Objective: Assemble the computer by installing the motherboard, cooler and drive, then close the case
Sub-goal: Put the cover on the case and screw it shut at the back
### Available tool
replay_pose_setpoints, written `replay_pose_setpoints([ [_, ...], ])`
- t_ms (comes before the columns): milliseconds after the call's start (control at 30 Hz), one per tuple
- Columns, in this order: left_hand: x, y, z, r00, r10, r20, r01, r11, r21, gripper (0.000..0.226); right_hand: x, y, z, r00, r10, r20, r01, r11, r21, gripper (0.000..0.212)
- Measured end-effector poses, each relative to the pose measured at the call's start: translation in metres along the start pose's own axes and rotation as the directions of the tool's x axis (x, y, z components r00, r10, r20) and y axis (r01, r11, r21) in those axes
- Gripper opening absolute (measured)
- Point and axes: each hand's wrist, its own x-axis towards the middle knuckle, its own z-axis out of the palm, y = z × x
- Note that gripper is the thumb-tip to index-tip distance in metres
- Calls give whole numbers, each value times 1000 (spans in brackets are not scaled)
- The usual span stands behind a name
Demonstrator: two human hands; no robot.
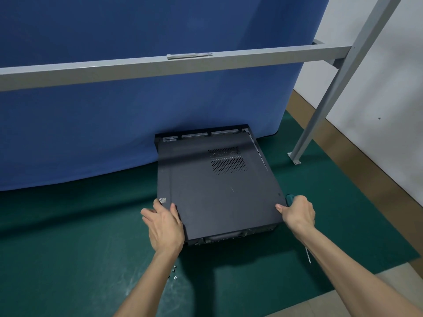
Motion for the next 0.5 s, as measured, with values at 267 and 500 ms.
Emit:
replay_pose_setpoints([
  [267, 2, -2, 4, 1000, 12, -22, -12, 1000, -7, 53, 0, 3, 3, 999, -23, -28, 23, 1000, 7, 45],
  [500, 1, -4, 7, 999, 22, -50, -22, 1000, -9, 53, -3, 7, 3, 998, -47, -50, 48, 999, 14, 47],
])
